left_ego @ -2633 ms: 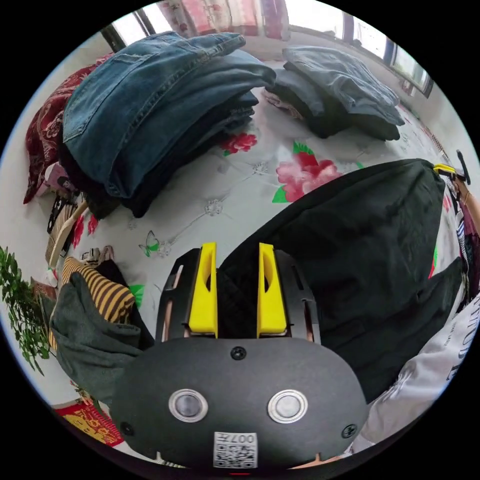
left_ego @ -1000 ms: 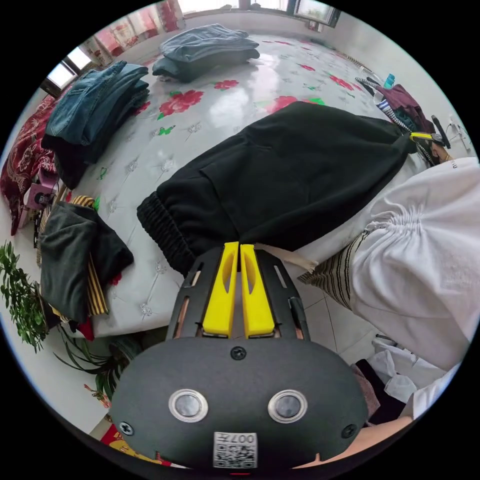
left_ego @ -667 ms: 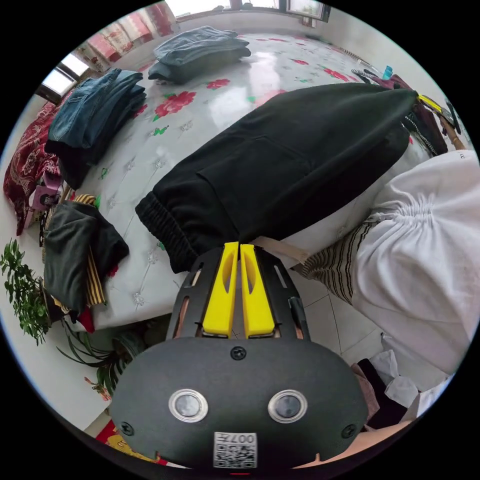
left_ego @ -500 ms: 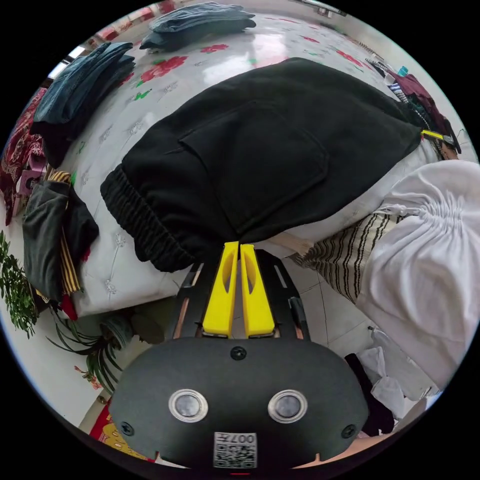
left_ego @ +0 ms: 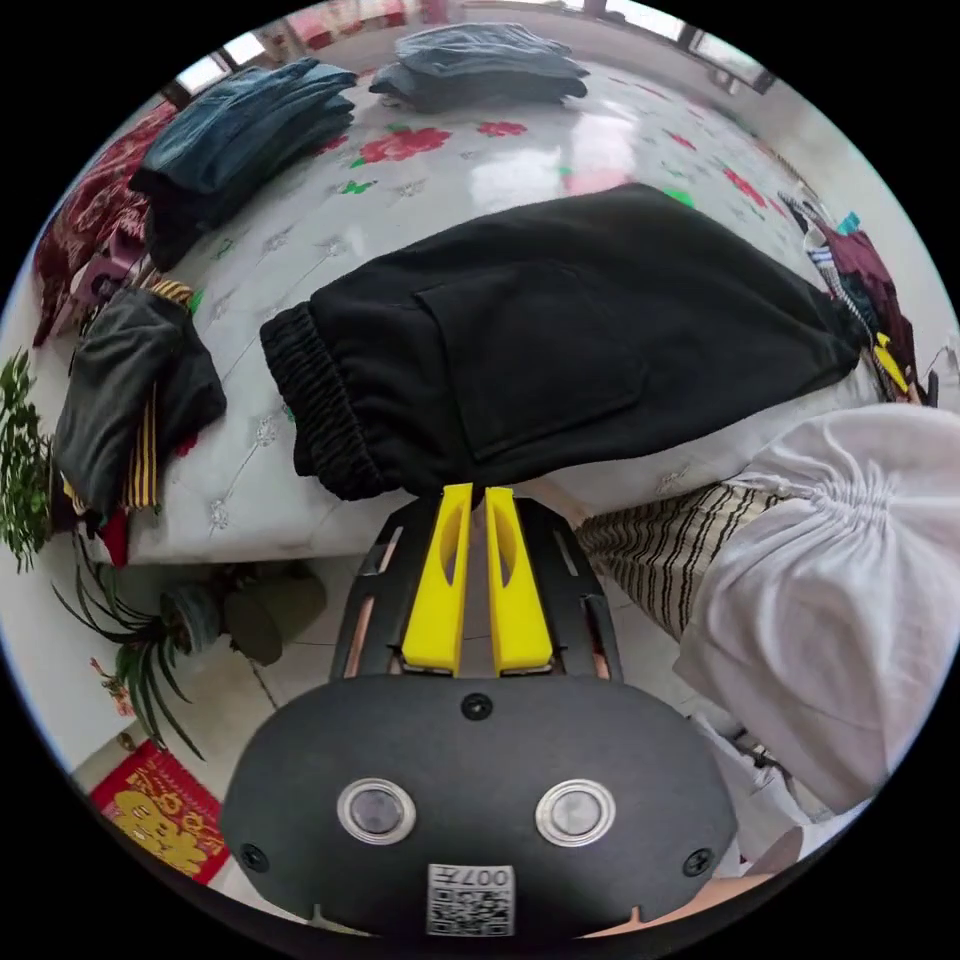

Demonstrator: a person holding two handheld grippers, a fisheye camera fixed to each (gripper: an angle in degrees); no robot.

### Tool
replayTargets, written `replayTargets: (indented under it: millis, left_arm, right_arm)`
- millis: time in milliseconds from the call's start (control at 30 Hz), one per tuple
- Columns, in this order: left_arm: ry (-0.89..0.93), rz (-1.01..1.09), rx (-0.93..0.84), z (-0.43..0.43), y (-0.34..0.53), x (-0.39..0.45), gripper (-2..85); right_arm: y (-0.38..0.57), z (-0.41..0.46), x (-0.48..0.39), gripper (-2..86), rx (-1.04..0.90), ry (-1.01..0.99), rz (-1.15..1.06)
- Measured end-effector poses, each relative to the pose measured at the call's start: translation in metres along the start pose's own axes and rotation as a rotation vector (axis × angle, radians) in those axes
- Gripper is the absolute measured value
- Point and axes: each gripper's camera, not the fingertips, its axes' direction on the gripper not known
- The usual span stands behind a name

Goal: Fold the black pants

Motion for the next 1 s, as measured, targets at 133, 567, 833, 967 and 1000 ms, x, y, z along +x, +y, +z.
replayTargets:
  millis: [133, 567, 833, 967, 1000]
  left_arm:
    - [0.052, -0.188, 0.105, -0.024, 0.018, -0.020, -0.6]
    - [0.180, -0.346, 0.165, -0.032, -0.009, -0.016, -0.9]
    - [0.359, -0.728, 0.327, -0.046, 0.012, -0.066, 1.3]
    - [0.552, -1.048, 0.507, -0.038, 0.046, -0.110, 7.2]
    - [0.561, -1.072, 0.521, -0.038, 0.047, -0.115, 8.0]
  right_arm:
    - [-0.023, 0.029, 0.012, 9.5, -0.025, 0.049, 0.088]
    - [-0.047, -0.031, 0.144, 9.4, 0.061, -0.105, 0.419]
    - [0.013, -0.035, 0.165, 11.3, 0.117, -0.375, 0.466]
    - [0.000, -0.014, 0.146, 10.3, 0.108, -0.316, 0.428]
    - [-0.006, -0.008, 0.145, 10.1, 0.092, -0.325, 0.434]
